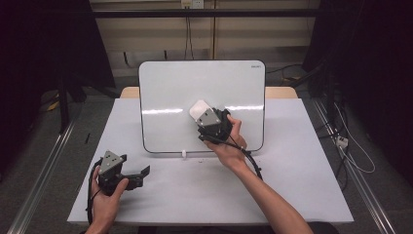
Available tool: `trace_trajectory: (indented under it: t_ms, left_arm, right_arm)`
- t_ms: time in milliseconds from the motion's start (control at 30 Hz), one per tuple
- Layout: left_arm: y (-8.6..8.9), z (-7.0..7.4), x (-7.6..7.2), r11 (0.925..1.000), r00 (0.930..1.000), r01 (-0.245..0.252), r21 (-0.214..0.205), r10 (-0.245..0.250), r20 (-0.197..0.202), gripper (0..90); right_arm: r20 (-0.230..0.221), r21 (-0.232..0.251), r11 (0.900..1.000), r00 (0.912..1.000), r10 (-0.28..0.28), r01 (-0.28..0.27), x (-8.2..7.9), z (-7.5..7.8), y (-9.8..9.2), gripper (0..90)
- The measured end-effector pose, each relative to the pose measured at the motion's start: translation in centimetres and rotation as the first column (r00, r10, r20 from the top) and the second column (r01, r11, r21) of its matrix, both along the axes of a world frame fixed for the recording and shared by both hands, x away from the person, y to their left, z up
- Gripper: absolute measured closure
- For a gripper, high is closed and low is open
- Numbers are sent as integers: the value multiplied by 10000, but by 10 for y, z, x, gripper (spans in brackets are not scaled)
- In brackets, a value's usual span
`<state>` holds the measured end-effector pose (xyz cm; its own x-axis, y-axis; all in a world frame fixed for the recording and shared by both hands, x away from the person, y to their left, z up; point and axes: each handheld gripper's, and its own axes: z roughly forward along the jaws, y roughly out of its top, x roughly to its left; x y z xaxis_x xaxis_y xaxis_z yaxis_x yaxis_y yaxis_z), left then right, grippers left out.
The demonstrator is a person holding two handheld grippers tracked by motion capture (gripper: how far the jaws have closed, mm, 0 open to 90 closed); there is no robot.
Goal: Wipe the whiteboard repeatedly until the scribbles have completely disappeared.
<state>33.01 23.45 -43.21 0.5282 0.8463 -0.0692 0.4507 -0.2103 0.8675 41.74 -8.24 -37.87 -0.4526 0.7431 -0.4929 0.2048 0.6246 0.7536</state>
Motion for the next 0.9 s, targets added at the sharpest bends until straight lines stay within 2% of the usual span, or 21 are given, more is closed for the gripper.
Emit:
trace_trajectory:
  t_ms: [300, 900]
  left_arm:
    - [1, 0, 0, 10000, 9999, -70, -36, 70, 72, 49]
    - [1, 0, 0, 9999, 9999, -98, -44, 98, 60, 49]
  right_arm:
    - [148, 335, 9988, 9993, -352, 347, 19, 23, -6, 316]
    - [-144, 913, 9955, 9996, -223, 235, 19, 26, -11, 317]
